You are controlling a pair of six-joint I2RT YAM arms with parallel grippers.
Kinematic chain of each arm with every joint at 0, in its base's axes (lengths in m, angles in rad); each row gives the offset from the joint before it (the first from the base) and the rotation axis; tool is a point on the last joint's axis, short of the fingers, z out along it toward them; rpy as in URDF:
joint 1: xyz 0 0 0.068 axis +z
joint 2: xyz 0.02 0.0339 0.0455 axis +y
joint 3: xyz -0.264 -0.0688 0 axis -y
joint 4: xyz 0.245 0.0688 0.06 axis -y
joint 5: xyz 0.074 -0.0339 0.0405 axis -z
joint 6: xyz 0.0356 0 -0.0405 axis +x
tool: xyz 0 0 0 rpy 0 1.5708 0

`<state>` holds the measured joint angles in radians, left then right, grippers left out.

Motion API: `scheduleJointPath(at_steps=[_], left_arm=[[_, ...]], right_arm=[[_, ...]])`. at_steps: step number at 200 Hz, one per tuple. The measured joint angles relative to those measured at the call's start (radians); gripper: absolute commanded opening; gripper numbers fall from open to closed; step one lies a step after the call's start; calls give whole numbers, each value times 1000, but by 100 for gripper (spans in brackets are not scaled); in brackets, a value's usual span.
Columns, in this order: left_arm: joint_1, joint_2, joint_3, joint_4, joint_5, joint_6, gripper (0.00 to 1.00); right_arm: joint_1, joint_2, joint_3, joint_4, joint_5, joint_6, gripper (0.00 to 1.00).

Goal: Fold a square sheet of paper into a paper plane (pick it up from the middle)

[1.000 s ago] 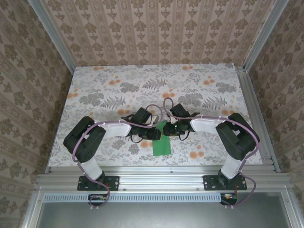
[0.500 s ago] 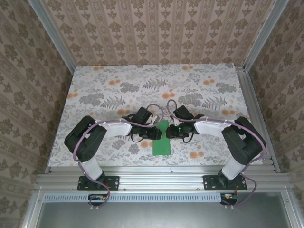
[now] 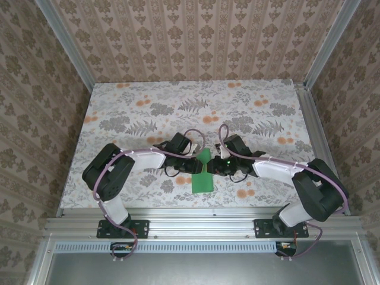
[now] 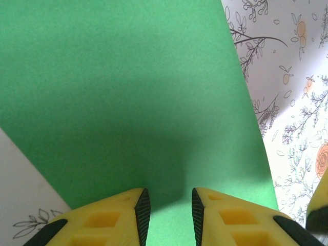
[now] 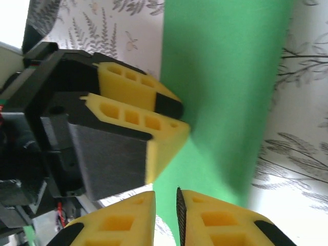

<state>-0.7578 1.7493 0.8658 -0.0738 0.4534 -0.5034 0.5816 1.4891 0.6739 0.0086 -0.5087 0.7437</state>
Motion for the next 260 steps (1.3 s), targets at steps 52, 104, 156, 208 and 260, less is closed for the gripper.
scheduleJointPath(at_steps=[52,104,156,208,260], left_arm=[[2,3,4,0,1,3,32],[8,6,4,0,11,7,31],[14,16,11,0,27,11,31],[14,34,29,-2,42,24,31],[19,51,51,-5,49,29,31]], right_arm=[[2,110,-4,40,-8,8,17],[-8,134,-31,34,7,-35,17],[-10,132,-39,34,8,-71,16],[-7,48,-80,-16,14,-77,17],[21,25,-79,5,2,-32,17]])
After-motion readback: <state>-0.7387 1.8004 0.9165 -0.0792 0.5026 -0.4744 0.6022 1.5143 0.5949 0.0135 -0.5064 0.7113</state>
